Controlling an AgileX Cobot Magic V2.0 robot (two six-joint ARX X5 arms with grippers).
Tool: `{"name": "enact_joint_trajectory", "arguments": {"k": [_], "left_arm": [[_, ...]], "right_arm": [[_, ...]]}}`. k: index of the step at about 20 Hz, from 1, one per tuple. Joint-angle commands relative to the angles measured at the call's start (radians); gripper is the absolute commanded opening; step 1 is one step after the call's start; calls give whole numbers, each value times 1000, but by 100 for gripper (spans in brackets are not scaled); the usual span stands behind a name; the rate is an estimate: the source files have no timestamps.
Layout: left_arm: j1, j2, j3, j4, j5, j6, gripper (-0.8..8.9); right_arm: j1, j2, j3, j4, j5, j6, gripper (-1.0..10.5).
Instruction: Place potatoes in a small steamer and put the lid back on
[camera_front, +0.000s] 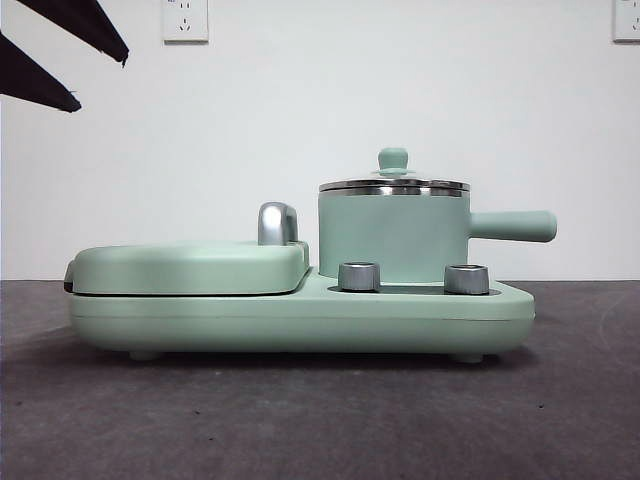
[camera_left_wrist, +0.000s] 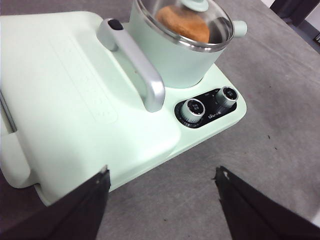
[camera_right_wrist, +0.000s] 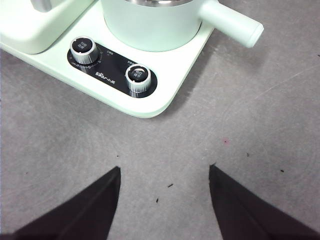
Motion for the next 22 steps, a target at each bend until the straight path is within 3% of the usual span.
{"name": "enact_joint_trajectory", "arguments": {"k": [1, 2, 12, 15, 19, 22], "left_arm": [[-5, 5, 5, 2, 24, -2, -38], [-5, 6, 5, 7, 26, 2, -1], [-5, -2, 4, -16, 24, 2, 6], [16, -94, -44, 31, 7, 58, 6], [129, -377, -340, 289, -199, 51, 6], [217, -606, -544, 354, -366, 51, 6]], "right_arm": [[5, 3, 7, 5, -1, 16, -15], [5, 3, 7, 16, -5, 18, 35], [6, 3, 7, 37, -18, 20, 35], [6, 3, 7, 37, -18, 20, 35], [6, 3, 7, 37, -18, 20, 35], [6, 3, 7, 37, -18, 20, 35]]}}
